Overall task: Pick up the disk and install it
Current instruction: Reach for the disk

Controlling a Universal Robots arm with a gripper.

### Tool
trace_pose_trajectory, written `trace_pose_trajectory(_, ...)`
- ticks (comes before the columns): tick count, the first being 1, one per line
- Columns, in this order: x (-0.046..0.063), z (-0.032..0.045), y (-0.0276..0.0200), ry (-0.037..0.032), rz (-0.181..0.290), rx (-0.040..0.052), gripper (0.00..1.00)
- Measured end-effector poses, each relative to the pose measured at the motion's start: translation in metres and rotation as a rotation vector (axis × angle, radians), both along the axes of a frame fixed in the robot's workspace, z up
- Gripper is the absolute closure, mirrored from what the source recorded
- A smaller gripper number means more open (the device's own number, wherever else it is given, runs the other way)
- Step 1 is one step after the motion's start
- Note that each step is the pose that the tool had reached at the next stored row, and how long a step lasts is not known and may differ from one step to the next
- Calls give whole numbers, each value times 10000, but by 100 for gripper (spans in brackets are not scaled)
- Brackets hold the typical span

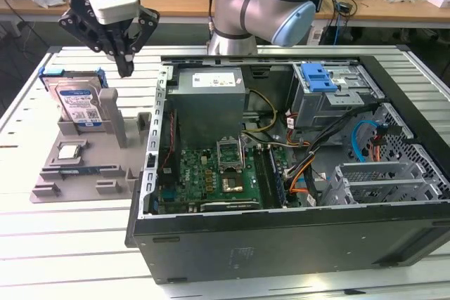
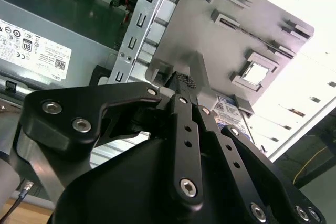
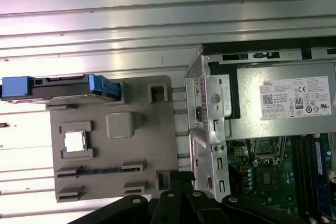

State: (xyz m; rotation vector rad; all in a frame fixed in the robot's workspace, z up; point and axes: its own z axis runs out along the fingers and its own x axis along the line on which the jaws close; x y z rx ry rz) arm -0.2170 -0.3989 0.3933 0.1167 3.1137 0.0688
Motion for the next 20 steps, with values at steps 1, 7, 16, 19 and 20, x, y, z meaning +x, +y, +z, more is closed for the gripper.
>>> trace_pose_trajectory(1,-16,0,0,0,0,1,89)
trace_pose_trajectory(7,-126,0,0,-1,1,0,89)
trace_pose_trajectory(16,-265,0,0,0,1,1,89)
trace_pose_trajectory(19,-312,0,0,0,1,1,89)
trace_pose_trajectory(20,-334,0,0,0,1,0,89)
